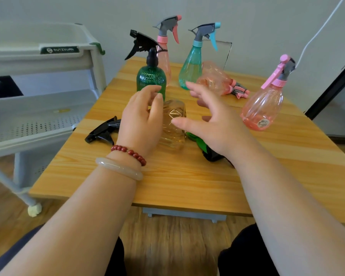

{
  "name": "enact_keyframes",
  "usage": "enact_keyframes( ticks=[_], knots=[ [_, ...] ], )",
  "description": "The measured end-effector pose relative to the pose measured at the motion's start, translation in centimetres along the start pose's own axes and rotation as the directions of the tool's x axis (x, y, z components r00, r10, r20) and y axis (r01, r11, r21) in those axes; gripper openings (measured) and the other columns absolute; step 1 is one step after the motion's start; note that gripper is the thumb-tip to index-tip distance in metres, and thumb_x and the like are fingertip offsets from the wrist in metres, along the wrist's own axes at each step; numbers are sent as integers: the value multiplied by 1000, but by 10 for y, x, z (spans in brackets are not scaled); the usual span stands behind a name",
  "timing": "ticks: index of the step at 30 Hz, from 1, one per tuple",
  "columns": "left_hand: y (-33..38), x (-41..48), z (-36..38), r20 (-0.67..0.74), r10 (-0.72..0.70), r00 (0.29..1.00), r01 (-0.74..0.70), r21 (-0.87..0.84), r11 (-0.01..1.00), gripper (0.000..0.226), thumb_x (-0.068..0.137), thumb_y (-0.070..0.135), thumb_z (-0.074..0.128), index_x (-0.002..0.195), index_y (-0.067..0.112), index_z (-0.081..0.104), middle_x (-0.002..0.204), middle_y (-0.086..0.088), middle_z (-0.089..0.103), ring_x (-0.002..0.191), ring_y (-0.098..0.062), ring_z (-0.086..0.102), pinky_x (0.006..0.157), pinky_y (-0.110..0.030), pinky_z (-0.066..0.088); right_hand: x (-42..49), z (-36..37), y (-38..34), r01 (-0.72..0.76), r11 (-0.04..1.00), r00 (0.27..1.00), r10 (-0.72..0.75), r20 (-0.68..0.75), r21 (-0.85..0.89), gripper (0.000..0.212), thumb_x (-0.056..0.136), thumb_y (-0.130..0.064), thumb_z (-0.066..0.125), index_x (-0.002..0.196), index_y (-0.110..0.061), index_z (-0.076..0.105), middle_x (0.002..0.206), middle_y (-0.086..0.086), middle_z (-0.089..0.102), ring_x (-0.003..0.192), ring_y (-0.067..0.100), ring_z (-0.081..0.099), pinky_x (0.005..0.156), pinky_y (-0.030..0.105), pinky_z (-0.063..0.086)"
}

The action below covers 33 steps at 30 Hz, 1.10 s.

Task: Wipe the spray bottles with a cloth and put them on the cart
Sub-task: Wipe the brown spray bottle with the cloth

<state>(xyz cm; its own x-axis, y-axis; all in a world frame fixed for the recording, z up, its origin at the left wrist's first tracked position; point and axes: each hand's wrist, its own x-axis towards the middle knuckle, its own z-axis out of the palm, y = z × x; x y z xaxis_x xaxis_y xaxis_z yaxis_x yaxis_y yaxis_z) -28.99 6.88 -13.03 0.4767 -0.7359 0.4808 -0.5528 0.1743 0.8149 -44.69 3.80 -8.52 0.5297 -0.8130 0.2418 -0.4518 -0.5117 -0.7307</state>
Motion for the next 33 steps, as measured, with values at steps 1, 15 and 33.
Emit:
enact_keyframes(
  ticks=[1,15,33],
  knots=[
    [-1,1,-2,-26,-8,1000,7,-11,1000,30,104,24,44,130,19,58,115,6,61,98,-5,56,89,-26,48,6,4,-2,0,1000,999,2,53,-20,83,76,-50,77,146,-44,34,150,-20,37,132,-5,34,102,23,33],
    [9,-13,-18,27,-101,994,92,227,969,51,99,47,43,72,10,64,66,-4,67,63,-16,64,63,-36,55,3,32,36,-42,998,957,55,-286,50,77,67,-41,88,131,-28,49,120,-17,55,100,-9,52,78,-2,37],
    [10,-5,1,115,-157,981,160,-19,987,39,87,50,67,120,30,58,102,21,63,92,11,57,76,-8,45,-7,41,44,1,989,979,29,-200,150,81,66,-42,86,134,-28,44,113,-14,56,108,4,61,93,17,50]
  ],
)
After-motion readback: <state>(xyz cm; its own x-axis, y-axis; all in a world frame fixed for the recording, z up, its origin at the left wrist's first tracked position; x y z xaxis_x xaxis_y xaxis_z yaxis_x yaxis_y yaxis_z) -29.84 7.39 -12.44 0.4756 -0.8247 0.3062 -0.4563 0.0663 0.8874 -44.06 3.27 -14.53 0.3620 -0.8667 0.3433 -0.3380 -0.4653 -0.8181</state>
